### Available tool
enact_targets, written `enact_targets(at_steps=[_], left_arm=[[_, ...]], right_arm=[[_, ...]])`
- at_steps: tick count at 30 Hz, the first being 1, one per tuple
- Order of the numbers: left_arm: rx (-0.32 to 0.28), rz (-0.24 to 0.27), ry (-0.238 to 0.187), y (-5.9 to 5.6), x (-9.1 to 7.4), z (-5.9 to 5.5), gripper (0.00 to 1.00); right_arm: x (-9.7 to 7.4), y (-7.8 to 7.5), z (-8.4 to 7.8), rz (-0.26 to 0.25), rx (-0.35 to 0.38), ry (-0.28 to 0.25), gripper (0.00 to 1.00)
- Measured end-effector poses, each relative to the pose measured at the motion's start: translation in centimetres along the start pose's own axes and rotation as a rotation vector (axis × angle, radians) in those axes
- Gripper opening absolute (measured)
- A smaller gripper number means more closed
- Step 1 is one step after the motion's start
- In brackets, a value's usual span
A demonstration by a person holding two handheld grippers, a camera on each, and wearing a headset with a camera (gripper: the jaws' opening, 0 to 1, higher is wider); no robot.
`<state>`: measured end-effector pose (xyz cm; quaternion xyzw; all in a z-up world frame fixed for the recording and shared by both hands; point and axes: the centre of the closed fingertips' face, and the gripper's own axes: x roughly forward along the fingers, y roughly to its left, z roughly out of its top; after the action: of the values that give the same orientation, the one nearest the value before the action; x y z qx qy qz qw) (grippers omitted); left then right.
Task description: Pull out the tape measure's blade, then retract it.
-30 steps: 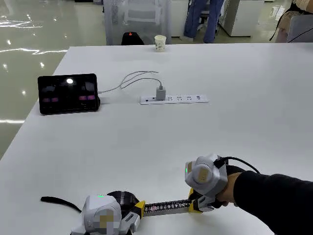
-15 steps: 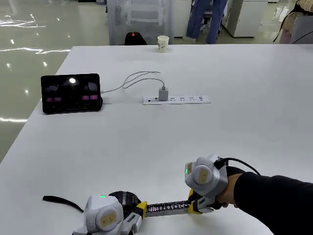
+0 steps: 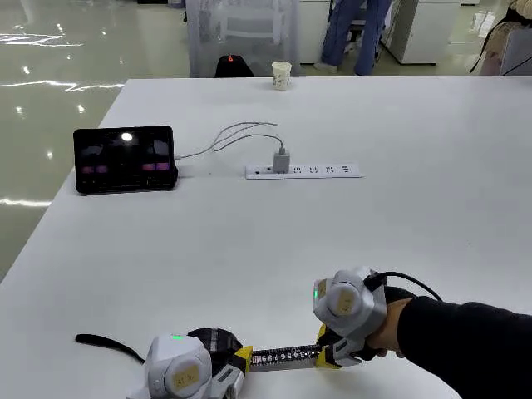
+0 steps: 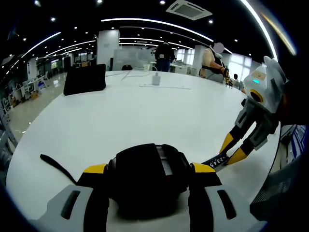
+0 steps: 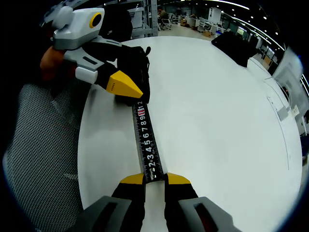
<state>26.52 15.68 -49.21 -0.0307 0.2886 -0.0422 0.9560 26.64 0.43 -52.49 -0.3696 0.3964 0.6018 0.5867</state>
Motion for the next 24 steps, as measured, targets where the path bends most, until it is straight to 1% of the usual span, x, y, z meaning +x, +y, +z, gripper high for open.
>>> enact_targets(at_steps=[13, 24], left_arm=[[0.0, -0.002, 0.001, 0.1, 0.0, 0.0, 0.62], [-0.001, -0.002, 0.0, 0.1, 0.1, 0.0, 0.62]], right_arm=[[0.4, 0.3, 0.7, 0.002, -0.025, -0.011, 0.11], [0.6, 0.4, 1.2, 0.004, -0.024, -0.028, 0.11]])
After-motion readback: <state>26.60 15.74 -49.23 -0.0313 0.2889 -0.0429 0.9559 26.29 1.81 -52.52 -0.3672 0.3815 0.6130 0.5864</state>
